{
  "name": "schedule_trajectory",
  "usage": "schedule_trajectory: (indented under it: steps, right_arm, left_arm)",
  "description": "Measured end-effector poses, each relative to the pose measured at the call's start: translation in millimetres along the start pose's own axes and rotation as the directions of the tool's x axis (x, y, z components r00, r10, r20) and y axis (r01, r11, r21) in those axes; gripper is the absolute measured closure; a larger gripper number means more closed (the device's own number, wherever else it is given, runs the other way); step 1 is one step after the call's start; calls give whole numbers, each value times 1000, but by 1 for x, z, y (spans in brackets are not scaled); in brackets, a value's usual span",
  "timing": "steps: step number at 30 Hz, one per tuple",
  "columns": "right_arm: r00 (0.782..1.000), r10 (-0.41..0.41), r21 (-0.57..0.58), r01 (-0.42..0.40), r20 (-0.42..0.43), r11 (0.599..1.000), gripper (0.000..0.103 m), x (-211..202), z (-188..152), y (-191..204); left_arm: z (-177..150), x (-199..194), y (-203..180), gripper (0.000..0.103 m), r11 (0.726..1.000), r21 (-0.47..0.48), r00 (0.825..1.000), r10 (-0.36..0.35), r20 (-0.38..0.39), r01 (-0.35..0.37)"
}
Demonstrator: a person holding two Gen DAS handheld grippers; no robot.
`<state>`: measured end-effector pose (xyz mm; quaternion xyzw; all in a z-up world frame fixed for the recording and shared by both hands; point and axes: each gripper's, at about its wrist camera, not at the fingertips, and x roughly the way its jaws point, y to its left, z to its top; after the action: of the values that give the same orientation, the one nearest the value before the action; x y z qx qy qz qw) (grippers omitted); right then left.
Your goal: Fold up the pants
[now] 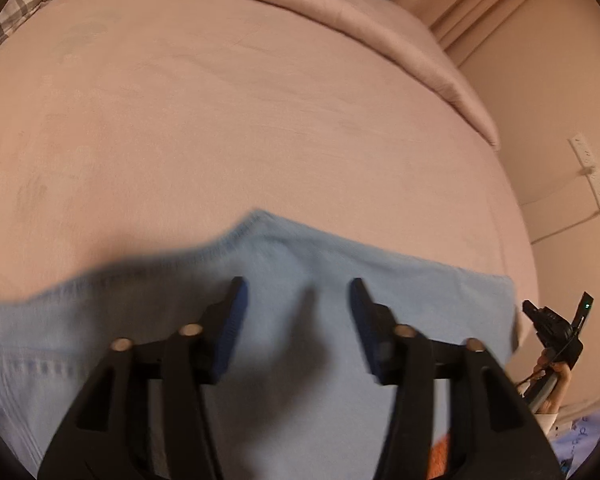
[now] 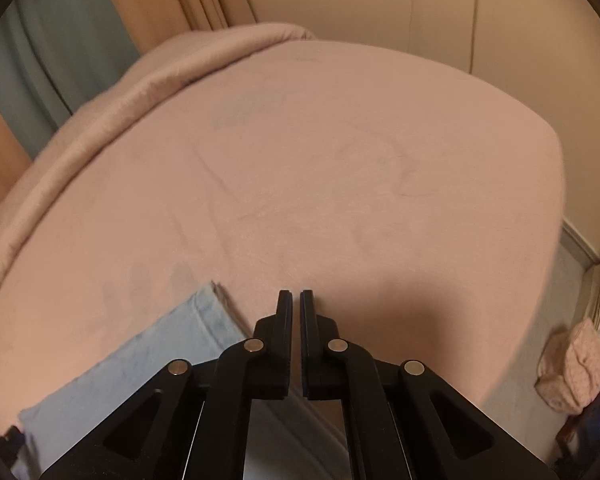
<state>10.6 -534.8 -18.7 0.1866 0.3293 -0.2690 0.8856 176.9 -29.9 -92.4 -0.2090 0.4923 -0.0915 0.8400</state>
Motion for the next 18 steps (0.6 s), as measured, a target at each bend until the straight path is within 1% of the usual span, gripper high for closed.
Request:
schedule_trajectory:
  steps: [1,2,3,4,5,7,9,10,11,12,13,15,18]
  right_arm:
    - [1000,10,8,-10,-1,1000,83,-6,-3,-3]
    - [1000,21,17,-21,-3,1000,61,-10,-6,-4]
    - [999,36,29,-36,-1,999,49,-15,-13,-10]
    - [999,47,36,-47,3,998,45,-21,-21,-14]
    - [999,54,34,-54,5,998,45,-21,-27,-15]
    - [999,43,17,-42,-24,999,45,-19,-41,-15]
    - [998,31,7,-31,-47,999,53,-15,-49,-14]
    - [998,27,-5,-27,-54,1000,66,-12,-55,-12]
    - [998,29,-14,-30,-61,999,82,-9,-58,-10]
    - [997,37,-15,-38,-61,999,84,-10,-59,-11]
    - [999,27,-18,-28,-40,999,88,-16,-63,-14]
    - [999,40,-18,-40,1,999,90,-24,-60,-14]
    - [998,69,5,-69,14,998,91,-24,-54,-17]
  left_arm:
    - [-8,-7,-4,38,1000,16,1000,3,9,-3]
    - [-18,-14,-9,38,999,37,1000,5,18,-6]
    - [-24,-16,-11,38,999,47,1000,7,18,-7]
    - [-33,-19,-14,38,998,61,1000,5,13,-6]
    - [-42,-21,-17,38,998,70,1000,-3,3,3]
    - [-60,-19,-24,38,996,88,999,-27,-34,30]
    - [-72,-16,-29,38,994,105,998,-30,-64,37]
    - [-78,-15,-32,38,992,120,997,-27,-70,35]
    - [-85,-13,-35,38,991,134,998,-14,-69,23]
    - [-87,-10,-39,38,990,143,998,-1,-69,11]
    - [-91,-7,-40,38,989,147,997,11,-75,0]
    - [-94,-3,-39,38,991,132,996,10,-88,1]
    - [-96,-3,-39,38,993,120,996,13,-84,-3]
